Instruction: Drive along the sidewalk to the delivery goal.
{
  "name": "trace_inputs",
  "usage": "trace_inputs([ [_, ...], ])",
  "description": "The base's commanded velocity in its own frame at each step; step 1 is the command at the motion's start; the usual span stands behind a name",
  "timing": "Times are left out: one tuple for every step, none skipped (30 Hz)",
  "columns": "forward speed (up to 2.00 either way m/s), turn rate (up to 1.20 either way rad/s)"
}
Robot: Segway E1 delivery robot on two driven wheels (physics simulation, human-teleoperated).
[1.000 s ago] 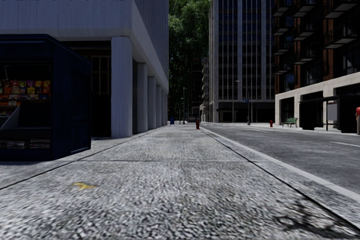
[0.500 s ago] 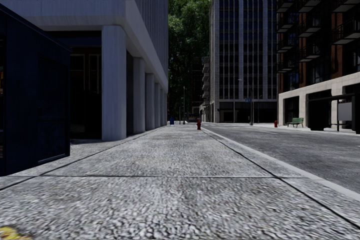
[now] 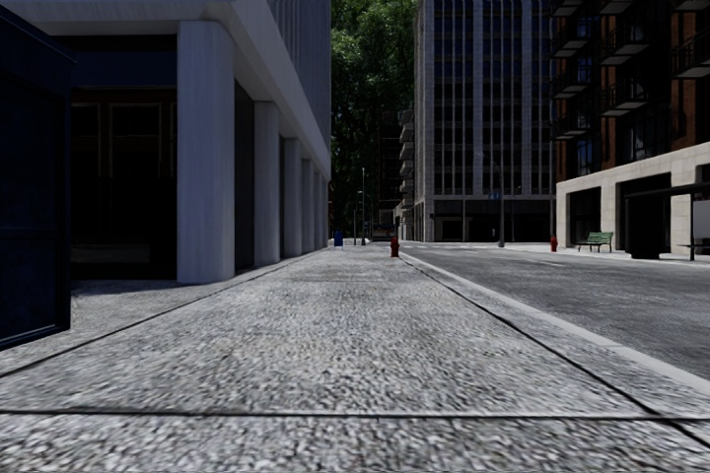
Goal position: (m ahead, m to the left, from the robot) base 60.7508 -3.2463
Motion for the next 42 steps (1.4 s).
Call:
trace_inputs([
  [2.00,0.00],
  [2.00,0.00],
  [2.00,0.00],
  [2.00,0.00],
  [2.00,0.00],
  [2.00,0.00],
  [2.00,0.00],
  [2.00,0.00],
  [2.00,0.00],
  [2.00,0.00],
  [2.00,0.00],
  [2.00,0.00],
  [2.00,0.00],
  [2.00,0.00],
  [2.00,0.00],
  [2.00,0.00],
  [2.00,0.00],
  [2.00,0.00],
  [2.00,0.00],
  [2.00,0.00],
  [2.00,0.00],
  [2.00,0.00],
  [2.00,0.00],
  [2.00,0.00],
  [2.00,0.00],
  [2.00,0.00],
  [2.00,0.00],
  [2.00,0.00],
  [2.00,0.00],
  [2.00,0.00],
  [2.00,0.00],
  [2.00,0.00],
  [2.00,0.00],
  [2.00,0.00],
  [2.00,0.00],
  [2.00,0.00],
  [2.00,0.00],
  [2.00,0.00],
  [2.00,0.00],
  [2.00,0.00],
  [2.00,0.00],
  [2.00,0.00],
])
